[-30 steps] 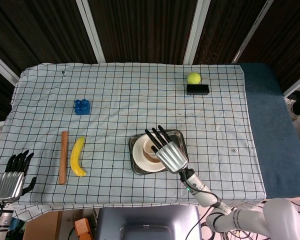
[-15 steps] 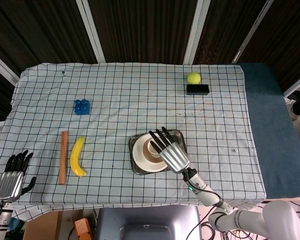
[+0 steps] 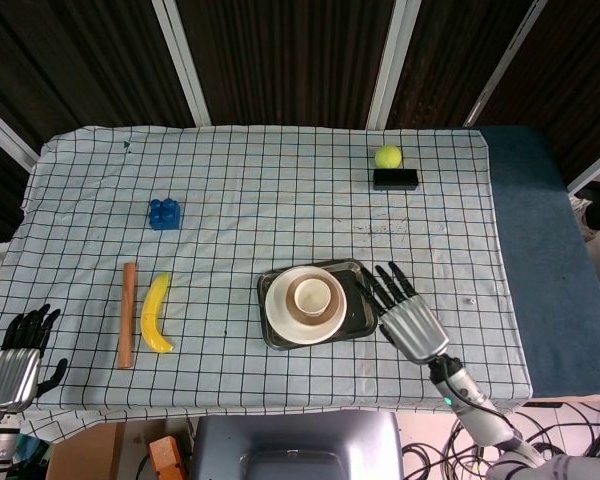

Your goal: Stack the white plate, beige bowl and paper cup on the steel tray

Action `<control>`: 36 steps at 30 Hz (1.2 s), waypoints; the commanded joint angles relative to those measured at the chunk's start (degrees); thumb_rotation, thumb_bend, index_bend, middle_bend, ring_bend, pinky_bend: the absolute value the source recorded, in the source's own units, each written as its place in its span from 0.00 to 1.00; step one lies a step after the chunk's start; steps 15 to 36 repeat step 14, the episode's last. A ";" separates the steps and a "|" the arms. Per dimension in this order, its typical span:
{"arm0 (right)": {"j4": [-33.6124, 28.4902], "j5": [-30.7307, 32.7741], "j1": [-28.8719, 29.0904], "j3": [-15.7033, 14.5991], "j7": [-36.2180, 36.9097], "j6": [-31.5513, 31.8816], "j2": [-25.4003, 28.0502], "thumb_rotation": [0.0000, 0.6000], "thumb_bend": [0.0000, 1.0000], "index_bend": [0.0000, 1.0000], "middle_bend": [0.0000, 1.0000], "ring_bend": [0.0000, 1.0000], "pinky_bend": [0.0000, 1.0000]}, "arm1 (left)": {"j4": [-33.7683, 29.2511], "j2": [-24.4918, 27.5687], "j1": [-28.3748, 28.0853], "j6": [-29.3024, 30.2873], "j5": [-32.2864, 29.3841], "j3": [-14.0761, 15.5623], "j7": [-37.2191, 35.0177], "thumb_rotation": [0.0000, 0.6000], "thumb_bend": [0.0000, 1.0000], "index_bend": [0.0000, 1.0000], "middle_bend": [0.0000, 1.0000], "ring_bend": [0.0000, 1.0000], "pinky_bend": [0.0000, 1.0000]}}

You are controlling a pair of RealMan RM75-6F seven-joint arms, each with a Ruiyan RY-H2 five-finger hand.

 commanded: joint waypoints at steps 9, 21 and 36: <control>1.56 7.71 -21.91 -4.65 14.98 17.20 11.72 1.00 0.22 0.00 0.00 0.00 0.00 | -7.81 3.70 3.58 7.80 1.88 0.07 7.15 1.00 0.39 0.00 0.00 0.00 0.00; 1.63 6.38 -22.77 -3.46 17.55 17.06 12.73 1.00 0.21 0.00 0.00 0.00 0.00 | -8.81 4.22 3.96 8.25 2.12 0.05 7.25 1.00 0.39 0.00 0.00 0.00 0.00; 1.63 6.38 -22.77 -3.46 17.55 17.06 12.73 1.00 0.21 0.00 0.00 0.00 0.00 | -8.81 4.22 3.96 8.25 2.12 0.05 7.25 1.00 0.39 0.00 0.00 0.00 0.00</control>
